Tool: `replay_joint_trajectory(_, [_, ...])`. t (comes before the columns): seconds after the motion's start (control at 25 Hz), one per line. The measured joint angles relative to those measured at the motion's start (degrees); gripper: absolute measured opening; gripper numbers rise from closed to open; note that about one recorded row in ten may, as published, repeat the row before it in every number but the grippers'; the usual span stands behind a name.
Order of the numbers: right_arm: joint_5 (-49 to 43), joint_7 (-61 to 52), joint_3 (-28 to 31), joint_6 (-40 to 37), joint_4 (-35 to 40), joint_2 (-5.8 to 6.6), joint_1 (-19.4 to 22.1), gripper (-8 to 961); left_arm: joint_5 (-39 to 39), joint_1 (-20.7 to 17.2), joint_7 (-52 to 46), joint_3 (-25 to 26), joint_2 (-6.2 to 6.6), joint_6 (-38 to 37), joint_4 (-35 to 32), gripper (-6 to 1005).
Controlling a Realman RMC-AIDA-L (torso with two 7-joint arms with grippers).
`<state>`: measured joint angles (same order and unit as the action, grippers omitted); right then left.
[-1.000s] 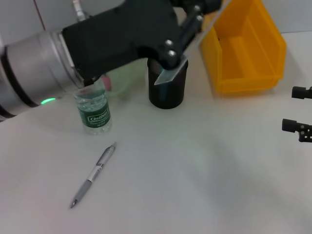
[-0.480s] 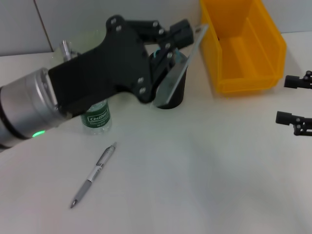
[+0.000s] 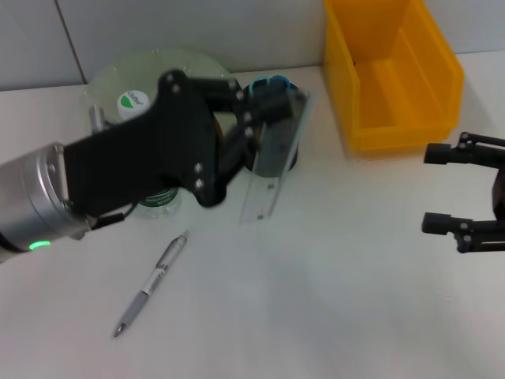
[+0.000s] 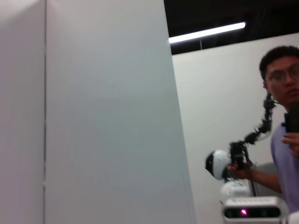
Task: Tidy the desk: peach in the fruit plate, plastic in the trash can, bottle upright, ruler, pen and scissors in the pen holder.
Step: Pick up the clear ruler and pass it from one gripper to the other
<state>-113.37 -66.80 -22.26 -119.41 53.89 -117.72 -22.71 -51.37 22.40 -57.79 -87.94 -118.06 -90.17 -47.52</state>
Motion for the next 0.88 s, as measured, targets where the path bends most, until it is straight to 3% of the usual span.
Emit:
replay_joint_trajectory(0.24, [-0.92,-0.57,-1.42,1.03,-3.95,0.09,-2.8,771,-5.58,0.21,2.68,0.06,-0.34,0.05,0.58,11])
replay_joint_trajectory(0.48, [-1.17,-3.29,-6.2,4.5,-6.14,-0.11,-4.86,767,-5.52,0.34,3.45,1.12,-0.29,0.13,1.75,10])
replay_joint_trajectory(0.88, [-0.74,-3.79,-7.39,7.43,-8.01,-0.33,-5.82,760,-5.0,2.48,1.52,5.01,-0.4,-0.77,7.94,10])
